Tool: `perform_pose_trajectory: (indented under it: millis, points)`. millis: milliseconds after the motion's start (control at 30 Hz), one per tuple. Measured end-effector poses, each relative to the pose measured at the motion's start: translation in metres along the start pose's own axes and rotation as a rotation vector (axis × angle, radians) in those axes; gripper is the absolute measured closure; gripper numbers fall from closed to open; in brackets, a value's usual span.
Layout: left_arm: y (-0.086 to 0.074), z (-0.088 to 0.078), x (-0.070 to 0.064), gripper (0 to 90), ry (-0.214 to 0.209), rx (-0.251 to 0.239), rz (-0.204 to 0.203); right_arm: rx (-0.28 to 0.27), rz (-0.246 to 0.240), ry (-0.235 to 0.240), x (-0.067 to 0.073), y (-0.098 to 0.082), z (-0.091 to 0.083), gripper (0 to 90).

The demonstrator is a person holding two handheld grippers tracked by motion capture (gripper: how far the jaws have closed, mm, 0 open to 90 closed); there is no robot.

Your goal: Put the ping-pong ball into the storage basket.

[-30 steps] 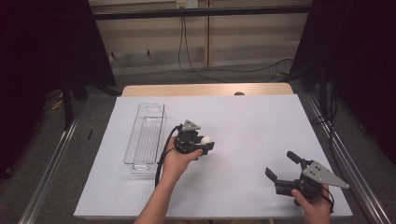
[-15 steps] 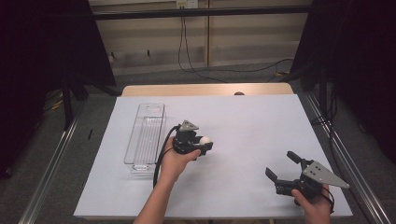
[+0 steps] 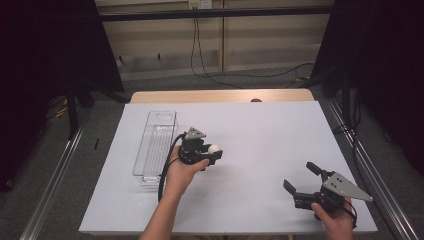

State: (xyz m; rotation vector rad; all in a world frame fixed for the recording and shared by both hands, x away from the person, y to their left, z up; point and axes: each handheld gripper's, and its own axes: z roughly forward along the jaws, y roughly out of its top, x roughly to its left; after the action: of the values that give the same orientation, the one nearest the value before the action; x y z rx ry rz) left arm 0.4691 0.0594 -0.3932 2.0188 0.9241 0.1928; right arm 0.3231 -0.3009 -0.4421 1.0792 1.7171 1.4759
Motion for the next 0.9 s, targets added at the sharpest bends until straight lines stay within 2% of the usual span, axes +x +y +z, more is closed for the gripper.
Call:
perform_pose_trajectory:
  millis: [67, 167, 200, 233, 300, 400, 533, 667, 700, 833, 900]
  points:
    - [0.0004, -0.0021, 0.0001, 51.2, -0.002, -0.010, -0.010, -0.003, 0.000, 0.001, 0.0000, 0.0003, 0.0001, 1.1]
    - [0.0006, -0.0042, 0.0017, 51.2, 0.007, -0.005, -0.002, 0.000, -0.002, 0.000, 0.0003, 0.0001, 0.0002, 1.1]
    - [-0.0001, -0.0036, 0.0013, 51.2, 0.011, -0.014, -0.013, 0.002, -0.003, 0.003, 0.0000, 0.0001, -0.0001, 1.1]
    - [-0.0002, -0.0046, 0.0021, 51.2, 0.014, 0.004, -0.003, -0.002, -0.003, 0.001, -0.0002, 0.0002, 0.0001, 1.1]
    - [-0.0013, -0.0047, 0.0026, 51.2, 0.007, 0.009, -0.003, 0.001, -0.004, 0.003, -0.0003, 0.0000, 0.0000, 1.1]
    - [-0.0022, -0.0040, 0.0026, 51.3, 0.013, 0.001, -0.020, -0.001, -0.004, 0.003, -0.0001, 0.0004, 0.0001, 1.1]
    - [-0.0028, -0.0039, 0.0039, 51.2, 0.017, 0.010, -0.010, 0.000, -0.007, 0.003, 0.0003, -0.0001, 0.0009, 1.1]
    - [-0.0036, -0.0039, 0.0056, 51.2, 0.017, 0.014, -0.022, 0.004, -0.002, 0.003, -0.0002, -0.0002, 0.0005, 1.1]
    - [-0.0038, -0.0037, 0.0054, 51.3, 0.018, 0.004, -0.036, 0.003, -0.002, 0.002, -0.0004, -0.0004, 0.0003, 1.1]
    - [-0.0030, -0.0049, 0.0077, 51.3, 0.019, 0.020, -0.024, -0.005, 0.008, -0.004, -0.0010, 0.0005, -0.0004, 1.1]
    - [-0.0027, -0.0043, 0.0073, 51.3, 0.019, 0.007, -0.024, -0.004, -0.002, 0.001, -0.0015, 0.0006, -0.0005, 1.0]
